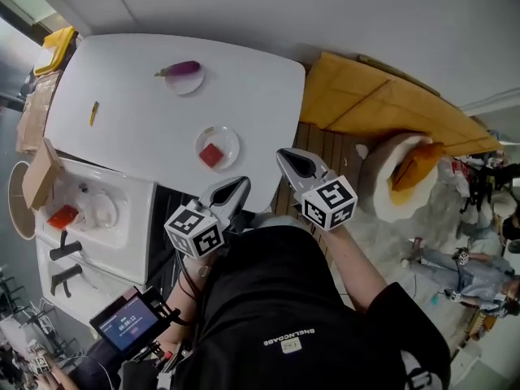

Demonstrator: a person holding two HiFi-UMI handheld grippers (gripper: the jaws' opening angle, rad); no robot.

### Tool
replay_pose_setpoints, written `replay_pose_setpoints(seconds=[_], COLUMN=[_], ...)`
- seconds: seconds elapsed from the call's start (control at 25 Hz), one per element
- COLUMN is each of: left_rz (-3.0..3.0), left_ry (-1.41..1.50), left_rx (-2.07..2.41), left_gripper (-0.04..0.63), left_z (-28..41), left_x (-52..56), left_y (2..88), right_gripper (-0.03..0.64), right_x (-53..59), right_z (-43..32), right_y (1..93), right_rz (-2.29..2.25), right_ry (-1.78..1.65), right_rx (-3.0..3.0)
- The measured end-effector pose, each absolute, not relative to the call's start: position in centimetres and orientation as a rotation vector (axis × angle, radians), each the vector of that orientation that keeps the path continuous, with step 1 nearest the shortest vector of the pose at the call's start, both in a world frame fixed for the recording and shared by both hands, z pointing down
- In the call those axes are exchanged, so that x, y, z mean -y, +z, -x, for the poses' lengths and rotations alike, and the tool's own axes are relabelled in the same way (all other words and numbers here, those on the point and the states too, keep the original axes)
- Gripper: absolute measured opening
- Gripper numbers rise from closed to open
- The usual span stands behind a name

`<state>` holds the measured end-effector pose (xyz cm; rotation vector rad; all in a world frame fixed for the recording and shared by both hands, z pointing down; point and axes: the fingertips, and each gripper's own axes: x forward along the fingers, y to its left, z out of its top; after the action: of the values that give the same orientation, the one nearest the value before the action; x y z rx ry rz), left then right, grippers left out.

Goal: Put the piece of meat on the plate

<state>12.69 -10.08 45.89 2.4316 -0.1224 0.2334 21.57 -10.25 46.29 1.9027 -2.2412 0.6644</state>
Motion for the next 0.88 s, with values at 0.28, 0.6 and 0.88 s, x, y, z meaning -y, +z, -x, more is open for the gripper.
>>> replay_pose_setpoints(seconds=[0.28,0.6,0.88], left_rz=[-2.487,-2.519,-2.559], left_ry=[0.248,0.260,0.262], left_rx=[0.026,-0.096,-0.191], left_gripper=[0.015,0.017,0.017], left_z=[-15.2,-17.6,-20.8], left_x=[9.8,8.8,7.8], left_y=[44.3,43.5,43.2], right_gripper=[0.008,0.008,0.008], right_x=[7.8,4.0,0.9], right_z=[-23.5,-24.7,-27.8], right_y=[44.5,43.3,44.0], right_rz=[-2.062,-2.245,-2.363], right_ry=[0.654,0.650,0.666], right_rx=[2.199,2.119,2.034])
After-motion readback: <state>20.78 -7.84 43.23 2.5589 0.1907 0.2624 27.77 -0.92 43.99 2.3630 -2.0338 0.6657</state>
